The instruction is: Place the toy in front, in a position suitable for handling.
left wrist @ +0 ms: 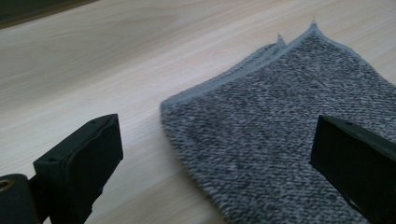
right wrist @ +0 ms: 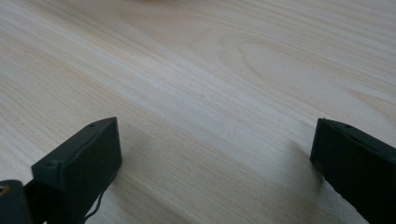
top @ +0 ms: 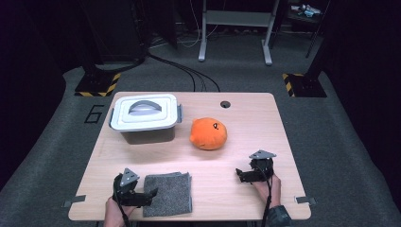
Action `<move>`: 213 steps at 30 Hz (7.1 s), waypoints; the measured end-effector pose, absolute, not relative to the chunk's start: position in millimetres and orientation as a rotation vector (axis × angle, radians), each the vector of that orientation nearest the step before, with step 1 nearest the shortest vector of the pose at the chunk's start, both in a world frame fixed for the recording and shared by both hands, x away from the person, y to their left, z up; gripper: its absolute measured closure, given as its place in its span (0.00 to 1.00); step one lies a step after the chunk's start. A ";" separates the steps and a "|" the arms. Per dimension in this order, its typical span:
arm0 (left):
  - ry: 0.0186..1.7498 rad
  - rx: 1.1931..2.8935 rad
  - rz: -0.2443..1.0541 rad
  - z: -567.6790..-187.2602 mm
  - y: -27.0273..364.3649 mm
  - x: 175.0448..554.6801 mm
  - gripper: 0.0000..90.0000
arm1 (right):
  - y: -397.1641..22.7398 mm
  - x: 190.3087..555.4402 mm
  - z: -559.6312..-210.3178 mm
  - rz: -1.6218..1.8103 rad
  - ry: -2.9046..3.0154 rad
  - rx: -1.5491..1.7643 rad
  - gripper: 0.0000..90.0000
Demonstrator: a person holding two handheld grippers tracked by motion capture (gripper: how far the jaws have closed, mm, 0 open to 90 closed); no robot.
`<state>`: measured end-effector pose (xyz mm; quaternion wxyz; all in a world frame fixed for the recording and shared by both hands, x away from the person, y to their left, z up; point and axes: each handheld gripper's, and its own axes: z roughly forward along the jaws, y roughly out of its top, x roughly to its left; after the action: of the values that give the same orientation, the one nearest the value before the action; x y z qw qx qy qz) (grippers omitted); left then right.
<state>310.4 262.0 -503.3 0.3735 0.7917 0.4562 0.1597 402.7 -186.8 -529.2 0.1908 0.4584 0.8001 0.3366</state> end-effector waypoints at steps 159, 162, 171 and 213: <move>1.211 2.077 0.521 -531.8 228.8 340.5 0.00 | -74.5 367.2 -513.2 0.998 2.602 0.885 0.06; 1.210 2.078 0.521 -531.8 228.8 340.6 0.00 | -75.2 367.5 -520.0 0.998 2.608 0.899 0.08; 1.203 2.086 0.511 -531.5 229.1 340.2 0.00 | -79.0 364.9 -520.3 1.030 2.586 0.885 0.24; 1.204 2.086 0.511 -531.5 229.1 340.3 0.00 | -177.0 374.3 -491.9 1.151 2.337 1.105 0.82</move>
<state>340.3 229.1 -531.5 0.3334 0.7987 0.4610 0.1958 374.3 -177.0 -491.9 0.1554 0.3856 0.8158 0.4020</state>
